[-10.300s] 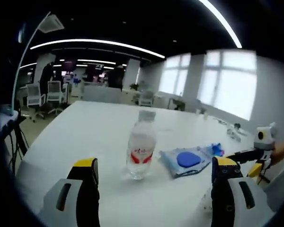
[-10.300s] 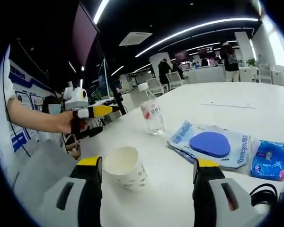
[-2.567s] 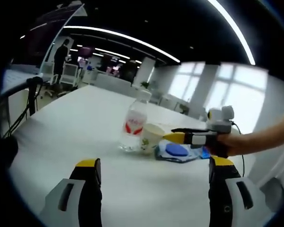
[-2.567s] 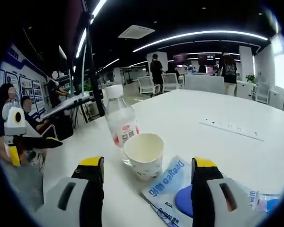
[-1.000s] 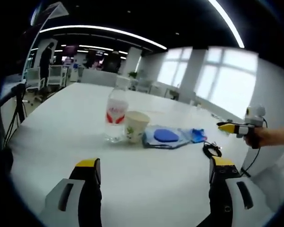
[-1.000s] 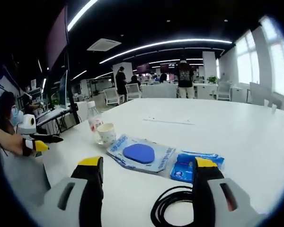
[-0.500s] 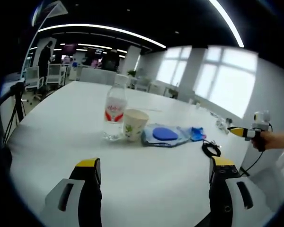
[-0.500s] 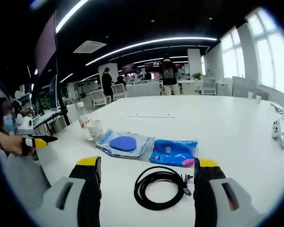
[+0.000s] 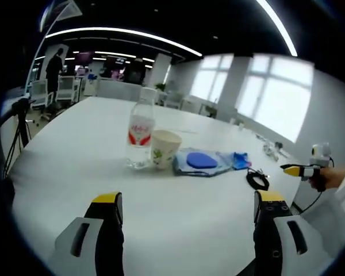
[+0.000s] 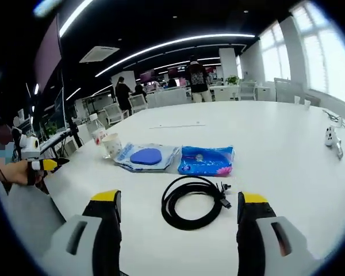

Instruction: Arrange the tabletop items into an orderly group along one side of the table until the central work area is clear of visible clutter.

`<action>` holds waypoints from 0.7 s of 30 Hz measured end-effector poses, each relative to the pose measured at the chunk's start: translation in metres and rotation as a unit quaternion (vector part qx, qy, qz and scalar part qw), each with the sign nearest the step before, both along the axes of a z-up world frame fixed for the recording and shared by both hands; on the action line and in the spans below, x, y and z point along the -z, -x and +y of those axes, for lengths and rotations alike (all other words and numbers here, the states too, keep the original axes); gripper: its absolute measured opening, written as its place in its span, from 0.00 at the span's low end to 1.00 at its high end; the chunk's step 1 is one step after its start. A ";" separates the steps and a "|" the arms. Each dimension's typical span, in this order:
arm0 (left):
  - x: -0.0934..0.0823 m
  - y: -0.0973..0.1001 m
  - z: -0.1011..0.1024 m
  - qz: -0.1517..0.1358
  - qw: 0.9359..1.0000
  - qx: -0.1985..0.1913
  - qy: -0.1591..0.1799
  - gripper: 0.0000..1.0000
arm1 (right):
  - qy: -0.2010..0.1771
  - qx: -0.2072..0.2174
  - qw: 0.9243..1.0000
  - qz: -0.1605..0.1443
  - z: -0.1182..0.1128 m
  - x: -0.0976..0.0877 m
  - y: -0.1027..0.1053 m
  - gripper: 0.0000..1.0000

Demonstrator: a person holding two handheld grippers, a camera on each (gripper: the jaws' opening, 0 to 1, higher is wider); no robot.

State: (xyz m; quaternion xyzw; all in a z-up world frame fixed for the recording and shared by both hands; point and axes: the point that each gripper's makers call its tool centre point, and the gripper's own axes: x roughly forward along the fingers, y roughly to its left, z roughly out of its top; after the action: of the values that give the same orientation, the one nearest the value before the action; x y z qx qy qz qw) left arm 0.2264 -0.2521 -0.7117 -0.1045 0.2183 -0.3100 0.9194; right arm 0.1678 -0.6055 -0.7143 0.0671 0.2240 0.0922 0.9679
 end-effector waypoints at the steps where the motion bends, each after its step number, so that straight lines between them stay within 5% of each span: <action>1: 0.000 0.000 0.000 0.000 1.000 -0.001 0.000 0.91 | 0.004 -0.002 1.000 0.003 -0.001 0.002 0.001 0.83; 21: 0.001 0.000 0.001 -0.001 1.000 0.000 -0.011 0.91 | -0.016 0.012 1.000 0.024 -0.007 0.008 0.002 0.86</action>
State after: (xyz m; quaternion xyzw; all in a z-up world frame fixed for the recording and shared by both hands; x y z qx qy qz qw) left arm 0.2261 -0.2511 -0.7131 -0.0945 0.2210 -0.3073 0.9208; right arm 0.1653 -0.6128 -0.7226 0.0877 0.2443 0.0825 0.9622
